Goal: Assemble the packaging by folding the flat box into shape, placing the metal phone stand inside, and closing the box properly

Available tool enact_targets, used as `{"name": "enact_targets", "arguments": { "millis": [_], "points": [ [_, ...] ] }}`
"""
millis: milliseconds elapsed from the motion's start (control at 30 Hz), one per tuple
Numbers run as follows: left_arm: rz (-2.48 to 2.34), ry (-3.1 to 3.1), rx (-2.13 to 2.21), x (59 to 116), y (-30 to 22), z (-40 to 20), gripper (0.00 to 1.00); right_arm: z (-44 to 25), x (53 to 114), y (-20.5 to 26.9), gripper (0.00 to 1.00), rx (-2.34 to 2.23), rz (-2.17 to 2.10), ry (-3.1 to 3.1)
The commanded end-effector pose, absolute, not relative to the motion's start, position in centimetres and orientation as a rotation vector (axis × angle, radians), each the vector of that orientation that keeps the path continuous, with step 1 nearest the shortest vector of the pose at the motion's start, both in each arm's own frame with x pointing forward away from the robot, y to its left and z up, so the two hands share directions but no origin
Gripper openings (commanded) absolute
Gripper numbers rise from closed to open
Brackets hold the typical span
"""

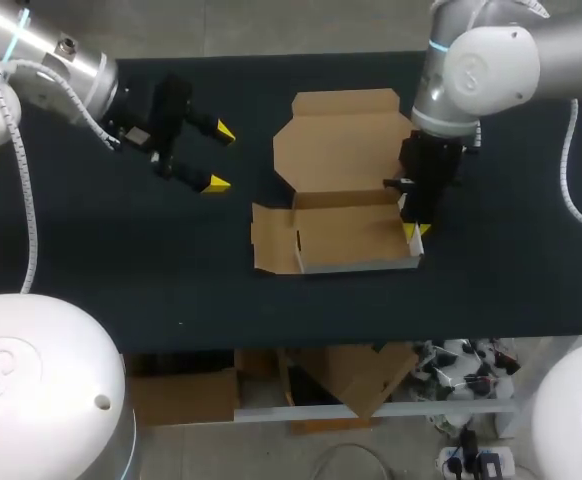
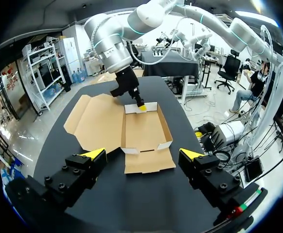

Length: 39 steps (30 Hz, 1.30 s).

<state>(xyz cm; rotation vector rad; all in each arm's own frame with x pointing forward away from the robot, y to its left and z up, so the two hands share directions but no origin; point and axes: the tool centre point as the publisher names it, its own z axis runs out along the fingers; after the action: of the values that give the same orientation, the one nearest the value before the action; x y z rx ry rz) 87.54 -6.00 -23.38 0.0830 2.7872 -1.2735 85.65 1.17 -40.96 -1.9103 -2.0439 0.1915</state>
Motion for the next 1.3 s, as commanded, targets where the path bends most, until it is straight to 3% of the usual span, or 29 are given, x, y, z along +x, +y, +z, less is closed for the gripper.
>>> {"name": "enact_targets", "arguments": {
  "millis": [33, 533, 1300],
  "points": [
    [-1.27, 2.791, 0.083, 87.51, -5.95, -23.27, 1.0, -40.96, 85.87, 1.43, 0.0, -1.917, 0.21, -2.046],
    [-1.27, 2.791, 0.083, 87.51, -5.95, -23.27, 1.0, -40.98, 85.86, 1.46, 0.1, -1.999, 0.132, -2.124],
    [-1.27, 2.791, 0.083, 87.51, -5.95, -23.27, 1.0, -41.05, 86.76, 0.83, 0.11, -2.182, -0.019, -2.17]
  ]
}}
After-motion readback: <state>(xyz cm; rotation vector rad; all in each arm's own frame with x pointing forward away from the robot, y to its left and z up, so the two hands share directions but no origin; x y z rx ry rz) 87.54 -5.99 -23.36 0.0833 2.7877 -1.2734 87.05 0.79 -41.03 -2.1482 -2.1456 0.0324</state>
